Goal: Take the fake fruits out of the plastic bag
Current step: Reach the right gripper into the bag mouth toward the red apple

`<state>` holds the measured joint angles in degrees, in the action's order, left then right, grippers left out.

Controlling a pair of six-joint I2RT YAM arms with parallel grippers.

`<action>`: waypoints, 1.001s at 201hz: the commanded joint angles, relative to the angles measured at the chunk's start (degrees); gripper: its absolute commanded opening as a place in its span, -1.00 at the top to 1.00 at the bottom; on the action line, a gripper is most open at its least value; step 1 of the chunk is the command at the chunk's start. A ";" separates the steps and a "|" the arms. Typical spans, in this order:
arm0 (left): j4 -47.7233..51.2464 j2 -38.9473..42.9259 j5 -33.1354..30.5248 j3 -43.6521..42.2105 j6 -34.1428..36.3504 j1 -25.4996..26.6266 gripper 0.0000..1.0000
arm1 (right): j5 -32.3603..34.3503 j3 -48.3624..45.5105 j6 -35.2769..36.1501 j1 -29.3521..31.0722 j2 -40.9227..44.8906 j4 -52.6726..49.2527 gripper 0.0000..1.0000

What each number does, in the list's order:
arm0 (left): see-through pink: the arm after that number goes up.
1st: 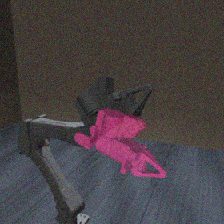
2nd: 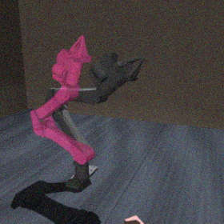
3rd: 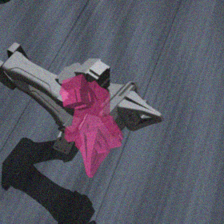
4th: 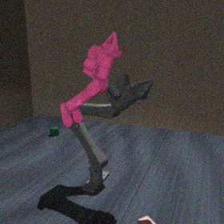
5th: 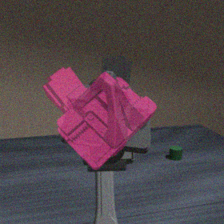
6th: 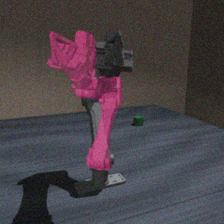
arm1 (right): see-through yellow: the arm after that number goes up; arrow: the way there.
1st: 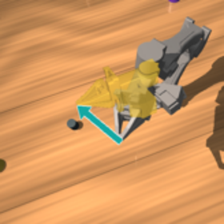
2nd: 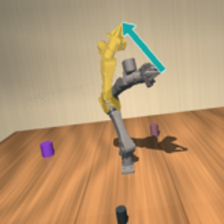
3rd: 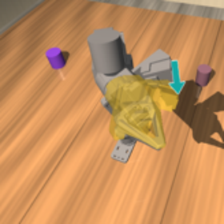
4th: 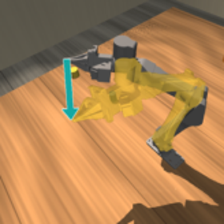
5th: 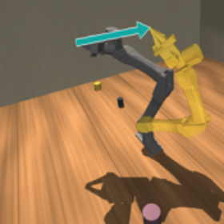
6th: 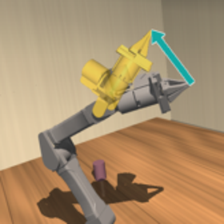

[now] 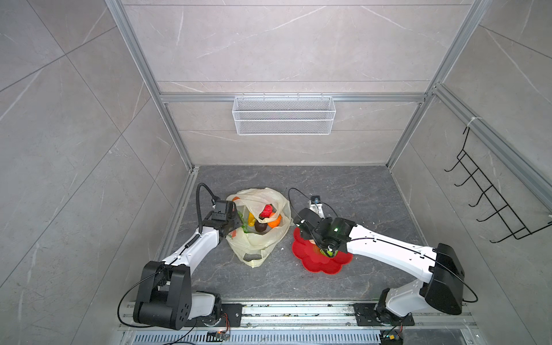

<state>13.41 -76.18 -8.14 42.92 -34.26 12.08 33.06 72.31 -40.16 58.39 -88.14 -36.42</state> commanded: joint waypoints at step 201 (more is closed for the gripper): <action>-3.95 3.58 2.17 -0.73 3.68 2.73 0.00 | -16.17 50.26 3.87 -6.74 -47.56 -5.84 -0.22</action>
<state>11.05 -73.52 -5.87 42.41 -31.68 14.61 15.27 117.32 -34.98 51.75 -132.99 -36.05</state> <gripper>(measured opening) 0.492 0.566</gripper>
